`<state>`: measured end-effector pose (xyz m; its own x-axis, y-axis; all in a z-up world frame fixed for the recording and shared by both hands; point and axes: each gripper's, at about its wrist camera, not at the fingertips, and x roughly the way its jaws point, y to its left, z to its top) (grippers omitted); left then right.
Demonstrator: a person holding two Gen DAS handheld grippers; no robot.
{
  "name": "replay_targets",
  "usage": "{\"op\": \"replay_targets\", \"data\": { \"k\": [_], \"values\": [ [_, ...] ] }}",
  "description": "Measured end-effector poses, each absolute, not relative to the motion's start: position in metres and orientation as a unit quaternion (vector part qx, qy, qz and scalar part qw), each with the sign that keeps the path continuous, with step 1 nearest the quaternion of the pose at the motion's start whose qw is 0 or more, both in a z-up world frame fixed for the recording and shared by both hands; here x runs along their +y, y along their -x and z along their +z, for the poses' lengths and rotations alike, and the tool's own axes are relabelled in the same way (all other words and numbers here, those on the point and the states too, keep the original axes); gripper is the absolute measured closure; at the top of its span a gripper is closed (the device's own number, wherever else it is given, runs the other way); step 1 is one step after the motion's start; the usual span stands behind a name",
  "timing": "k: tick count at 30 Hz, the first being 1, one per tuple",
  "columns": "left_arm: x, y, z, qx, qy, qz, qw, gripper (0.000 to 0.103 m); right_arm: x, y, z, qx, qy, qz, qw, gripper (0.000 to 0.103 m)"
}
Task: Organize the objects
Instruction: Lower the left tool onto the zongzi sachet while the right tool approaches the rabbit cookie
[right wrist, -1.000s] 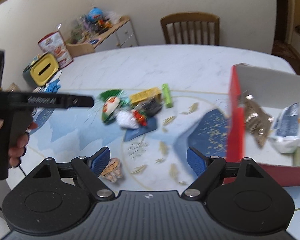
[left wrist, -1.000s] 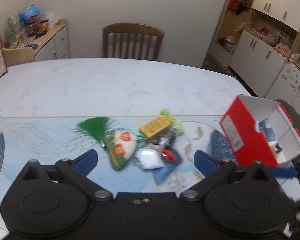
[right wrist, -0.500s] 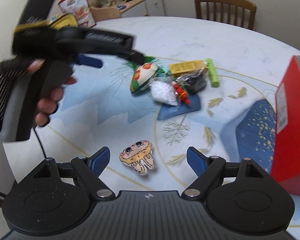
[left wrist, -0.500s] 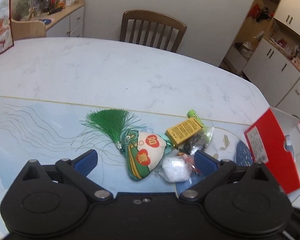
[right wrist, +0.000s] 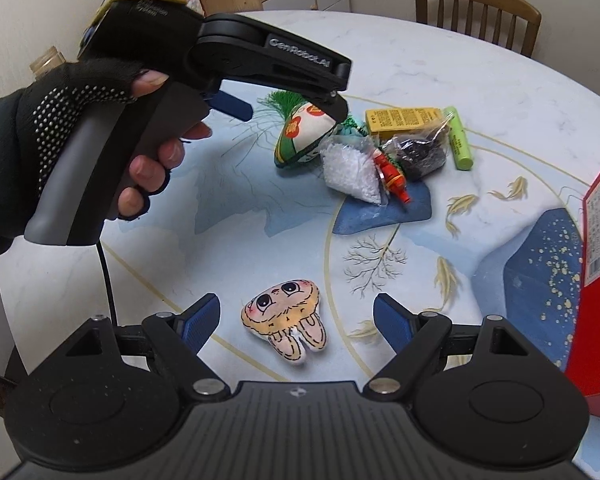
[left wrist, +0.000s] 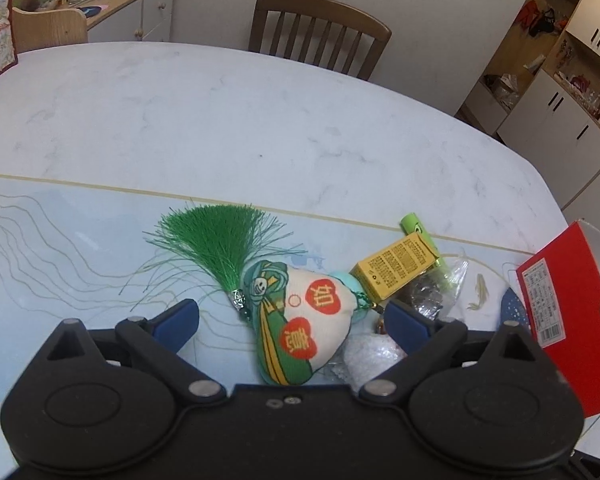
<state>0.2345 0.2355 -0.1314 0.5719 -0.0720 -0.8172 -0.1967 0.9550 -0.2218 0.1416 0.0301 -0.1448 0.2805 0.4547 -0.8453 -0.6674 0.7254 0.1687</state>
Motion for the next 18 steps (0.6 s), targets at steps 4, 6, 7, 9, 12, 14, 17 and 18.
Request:
{"op": "replay_targets", "data": {
  "k": [4, 6, 7, 9, 12, 14, 17, 18],
  "values": [
    [0.238, -0.237, -0.137, 0.467, 0.149, 0.033, 0.871, 0.007, 0.035, -0.142, -0.15, 0.486, 0.117, 0.36, 0.788, 0.019],
    [0.24, -0.239, -0.14, 0.47, 0.155, 0.031, 0.868, 0.008, 0.037, -0.141, -0.152, 0.486, 0.119, 0.363, 0.786, 0.019],
    [0.24, -0.239, -0.142, 0.472, 0.159, 0.03, 0.867, 0.009, 0.038, -0.141, -0.153, 0.486, 0.121, 0.364, 0.785, 0.019],
    [0.242, -0.241, -0.146, 0.477, 0.165, 0.029, 0.863, 0.013, 0.04, -0.14, -0.154, 0.486, 0.125, 0.367, 0.783, 0.019],
    [0.245, -0.242, -0.149, 0.479, 0.171, 0.027, 0.861, 0.017, 0.042, -0.14, -0.157, 0.487, 0.13, 0.368, 0.782, 0.019],
    [0.245, -0.242, -0.15, 0.478, 0.17, 0.023, 0.861, 0.02, 0.043, -0.139, -0.157, 0.485, 0.132, 0.368, 0.782, 0.019],
    [0.245, -0.243, -0.152, 0.48, 0.173, 0.017, 0.86, 0.027, 0.043, -0.14, -0.159, 0.485, 0.131, 0.367, 0.783, 0.019],
    [0.245, -0.242, -0.152, 0.479, 0.175, 0.015, 0.86, 0.029, 0.043, -0.141, -0.16, 0.485, 0.132, 0.367, 0.783, 0.021]
  ]
}}
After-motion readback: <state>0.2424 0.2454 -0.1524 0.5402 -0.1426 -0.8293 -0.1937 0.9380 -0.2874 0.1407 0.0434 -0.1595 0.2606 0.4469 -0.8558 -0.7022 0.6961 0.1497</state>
